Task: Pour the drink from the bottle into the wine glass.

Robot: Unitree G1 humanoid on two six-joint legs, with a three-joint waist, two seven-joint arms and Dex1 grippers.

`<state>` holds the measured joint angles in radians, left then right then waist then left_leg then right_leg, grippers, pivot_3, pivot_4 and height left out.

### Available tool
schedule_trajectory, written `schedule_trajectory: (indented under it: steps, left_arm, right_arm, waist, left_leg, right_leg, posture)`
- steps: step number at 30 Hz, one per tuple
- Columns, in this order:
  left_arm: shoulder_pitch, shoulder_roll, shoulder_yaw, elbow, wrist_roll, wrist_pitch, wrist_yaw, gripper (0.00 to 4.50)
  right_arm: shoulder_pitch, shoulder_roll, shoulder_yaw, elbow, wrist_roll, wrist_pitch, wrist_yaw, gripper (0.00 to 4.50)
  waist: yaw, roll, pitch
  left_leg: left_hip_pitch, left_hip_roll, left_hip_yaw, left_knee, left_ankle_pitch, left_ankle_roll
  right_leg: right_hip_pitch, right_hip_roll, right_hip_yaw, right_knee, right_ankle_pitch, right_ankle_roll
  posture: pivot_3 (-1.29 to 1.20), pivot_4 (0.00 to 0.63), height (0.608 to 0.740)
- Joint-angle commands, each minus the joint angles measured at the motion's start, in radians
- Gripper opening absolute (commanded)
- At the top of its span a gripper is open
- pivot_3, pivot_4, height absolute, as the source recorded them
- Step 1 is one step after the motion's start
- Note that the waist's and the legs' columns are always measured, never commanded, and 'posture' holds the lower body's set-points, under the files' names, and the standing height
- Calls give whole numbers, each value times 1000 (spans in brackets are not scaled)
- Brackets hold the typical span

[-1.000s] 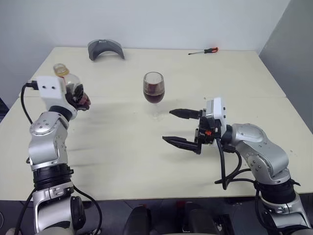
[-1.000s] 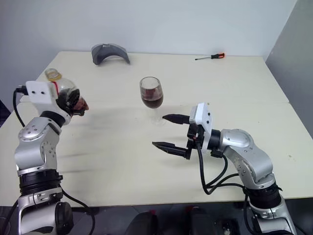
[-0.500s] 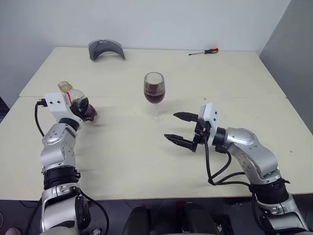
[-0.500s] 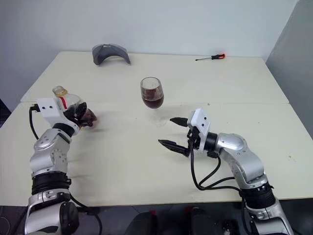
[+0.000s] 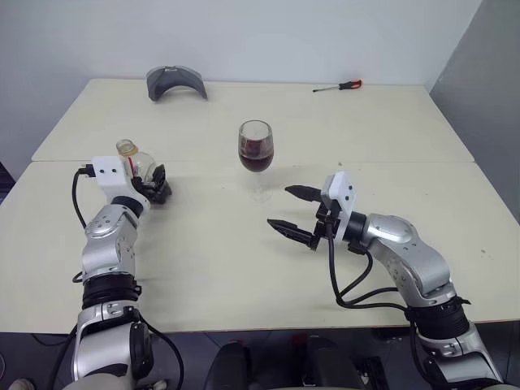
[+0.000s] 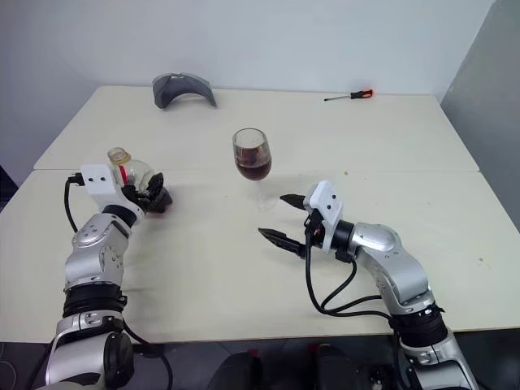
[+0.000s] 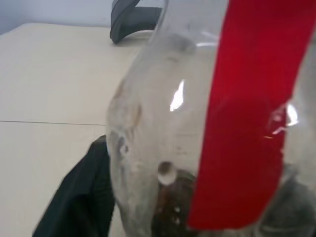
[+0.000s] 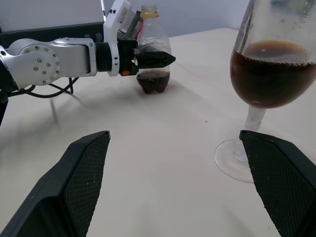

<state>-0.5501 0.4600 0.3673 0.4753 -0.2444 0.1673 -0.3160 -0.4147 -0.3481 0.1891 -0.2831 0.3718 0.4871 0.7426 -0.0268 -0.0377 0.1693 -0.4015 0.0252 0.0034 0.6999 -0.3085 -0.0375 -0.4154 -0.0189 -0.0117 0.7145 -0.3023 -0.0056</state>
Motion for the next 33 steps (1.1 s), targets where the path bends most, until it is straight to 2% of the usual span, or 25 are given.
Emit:
schedule_trajectory:
  steps: [1,3,8,14,20,24,27,30,33]
  left_arm:
    - [7,20,-1,-44,2,-7,9,4480]
    - [29,17,1,-79,-5,12,18,4480]
    - [183,-16,-10,-335,-25,133,55,4480]
    - [304,-70,11,-641,-21,276,193,4480]
    - [464,-110,53,-949,-85,470,256,4480]
    - [626,-150,33,-1157,-156,592,246,4480]
    - [726,-168,-46,-1266,-119,627,272,4480]
    - [779,-203,-100,-1314,-95,613,298,4480]
    - [807,-232,-149,-1337,-66,601,321,4480]
  right_arm:
    - [-29,6,-9,-16,-4,-28,-4,4500]
    - [-32,8,-10,-15,-4,-30,-7,4500]
    - [-19,10,2,-36,-1,-20,-8,4500]
    - [2,2,-6,-59,8,-11,-13,4500]
    - [88,-47,-57,-140,27,30,-42,4500]
    - [201,-58,-91,-216,-85,58,-210,4500]
    - [289,-4,-114,-273,-187,85,-397,4500]
    - [346,67,-126,-310,-287,123,-564,4500]
    - [404,112,-127,-332,-342,144,-645,4500]
  waist:
    - [0,0,0]
    - [0,0,0]
    - [-3,0,0]
    - [3,0,0]
    - [2,0,0]
    - [3,0,0]
    - [5,1,-1]
    - [5,2,-2]
    - [5,3,-2]
  left_leg:
    - [0,0,0,0,0,0]
    - [0,0,0,0,0,0]
    - [1,0,0,-1,0,0]
    - [1,0,-1,-2,-1,1]
    - [3,0,-1,-2,-2,3]
    - [4,1,-2,-3,-2,4]
    - [4,0,-3,-3,-2,4]
    - [6,0,-2,-3,-2,3]
    - [7,0,-2,-4,-2,3]
  right_leg:
    - [0,0,0,0,0,0]
    - [0,0,0,0,0,0]
    - [1,0,1,0,0,0]
    - [2,0,1,-1,0,0]
    - [4,0,0,-3,0,0]
    - [6,0,1,-4,0,0]
    - [7,1,0,-4,0,0]
    - [8,1,1,-4,0,0]
    - [9,1,2,-4,-1,0]
  posture:
    - [0,150,740]
    - [0,150,740]
    - [0,150,740]
    - [0,150,740]
    - [0,150,740]
    - [0,150,740]
    - [0,150,740]
    - [0,150,740]
    - [0,150,740]
